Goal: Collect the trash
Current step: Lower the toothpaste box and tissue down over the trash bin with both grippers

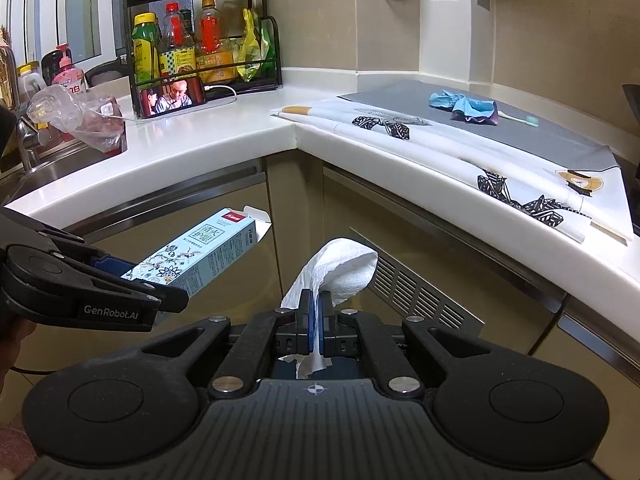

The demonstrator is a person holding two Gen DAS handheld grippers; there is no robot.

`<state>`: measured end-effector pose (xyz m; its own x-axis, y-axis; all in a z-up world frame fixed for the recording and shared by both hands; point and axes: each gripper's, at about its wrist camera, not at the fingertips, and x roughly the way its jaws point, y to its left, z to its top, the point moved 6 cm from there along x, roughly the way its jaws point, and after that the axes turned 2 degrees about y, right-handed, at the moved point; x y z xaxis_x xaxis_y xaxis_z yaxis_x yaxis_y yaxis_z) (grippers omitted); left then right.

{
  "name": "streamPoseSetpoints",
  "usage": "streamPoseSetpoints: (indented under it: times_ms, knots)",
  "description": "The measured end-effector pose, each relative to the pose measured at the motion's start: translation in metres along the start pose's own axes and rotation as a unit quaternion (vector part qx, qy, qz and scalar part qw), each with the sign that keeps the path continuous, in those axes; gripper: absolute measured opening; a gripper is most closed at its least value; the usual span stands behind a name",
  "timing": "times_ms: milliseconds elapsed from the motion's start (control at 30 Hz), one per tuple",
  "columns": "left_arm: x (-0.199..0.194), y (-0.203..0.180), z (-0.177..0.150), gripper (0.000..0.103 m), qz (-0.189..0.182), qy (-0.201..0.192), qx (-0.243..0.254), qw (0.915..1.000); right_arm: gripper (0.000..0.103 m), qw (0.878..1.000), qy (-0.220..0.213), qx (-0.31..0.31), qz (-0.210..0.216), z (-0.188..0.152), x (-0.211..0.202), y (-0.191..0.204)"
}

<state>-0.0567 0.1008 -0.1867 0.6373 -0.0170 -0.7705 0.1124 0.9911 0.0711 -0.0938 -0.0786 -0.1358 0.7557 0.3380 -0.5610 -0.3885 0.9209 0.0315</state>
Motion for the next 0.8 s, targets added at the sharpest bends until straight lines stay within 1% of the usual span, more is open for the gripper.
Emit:
streamPoseSetpoints:
  times_ms: [333, 800]
  knots:
    - [0.008, -0.004, -0.003, 0.043, 0.001, 0.01, -0.005, 0.9999, 0.003, 1.0, 0.009, 0.002, 0.0, 0.0, 0.006, 0.001]
    - [0.023, -0.011, -0.005, 0.043, 0.0, 0.026, 0.0, 0.9997, 0.003, 1.0, 0.025, 0.01, -0.002, -0.005, 0.017, -0.001]
